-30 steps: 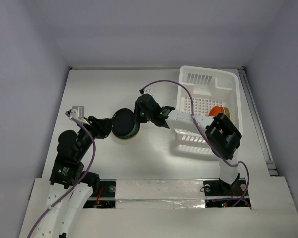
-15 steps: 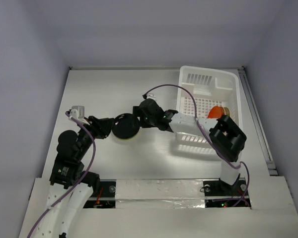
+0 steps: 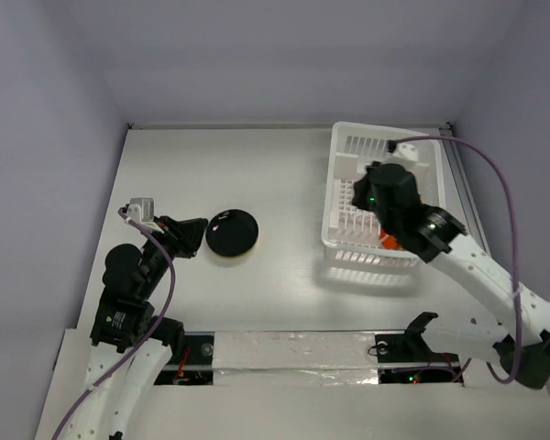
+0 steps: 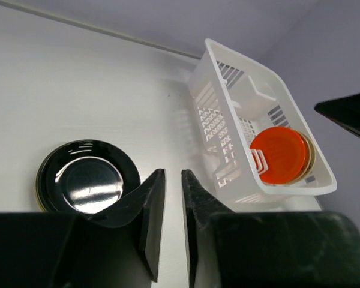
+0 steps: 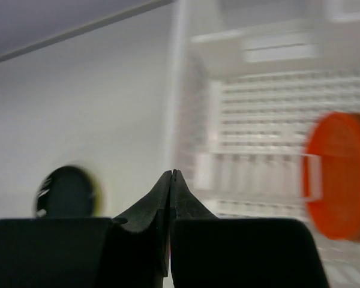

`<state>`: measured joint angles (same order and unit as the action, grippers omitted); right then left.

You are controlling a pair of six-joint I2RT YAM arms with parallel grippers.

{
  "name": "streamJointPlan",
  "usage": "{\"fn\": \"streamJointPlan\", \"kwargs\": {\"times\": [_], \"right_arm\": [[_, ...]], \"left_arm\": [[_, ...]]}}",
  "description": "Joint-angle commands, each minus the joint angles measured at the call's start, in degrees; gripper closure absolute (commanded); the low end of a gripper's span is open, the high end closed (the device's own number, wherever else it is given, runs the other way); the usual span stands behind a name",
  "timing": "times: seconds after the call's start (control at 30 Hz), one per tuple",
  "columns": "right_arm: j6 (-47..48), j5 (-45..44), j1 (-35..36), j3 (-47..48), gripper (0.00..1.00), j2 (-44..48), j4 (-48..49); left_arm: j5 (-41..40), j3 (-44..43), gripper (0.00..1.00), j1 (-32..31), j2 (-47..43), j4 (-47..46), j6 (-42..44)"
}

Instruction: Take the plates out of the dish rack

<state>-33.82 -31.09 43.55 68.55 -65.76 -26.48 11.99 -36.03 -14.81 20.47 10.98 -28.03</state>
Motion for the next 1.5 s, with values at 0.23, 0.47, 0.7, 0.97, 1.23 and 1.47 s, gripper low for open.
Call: {"fn": "streamJointPlan", "kwargs": {"times": [0.23,0.47,0.7,0.97,1.23,1.47], "right_arm": [[1.0,-12.0,-13.7,0.0,0.6,4.2,-28.8],[5.8,-8.3,-21.1,0.7,0.63,-2.4,-27.8],[7.9,-8.3,-22.4,1.5,0.65,-7.7,-28.0],[9.3,-7.4,-23.5,0.9,0.68,-11.0,-26.0],[10.1,-7.4,-24.6,0.5,0.74,-14.3,-25.3],[11.1,-10.3,-24.6,3.9,0.97,-18.1,-28.5]], "left_arm": [[-1.2,-0.9,0.94,-0.7,-0.5,-1.5,0.1],[-1.0,-0.9,0.85,-0.7,-0.6,-1.4,0.2],[-0.6,-0.9,0.82,-1.3,-0.4,-1.5,0.2],[-0.5,-1.0,0.81,-1.8,-0.3,-1.5,0.1],[-0.7,-1.0,0.81,-1.8,-0.4,-1.3,0.3],[-0.6,-1.0,0.8,-1.8,-0.8,-1.5,0.2]]}}
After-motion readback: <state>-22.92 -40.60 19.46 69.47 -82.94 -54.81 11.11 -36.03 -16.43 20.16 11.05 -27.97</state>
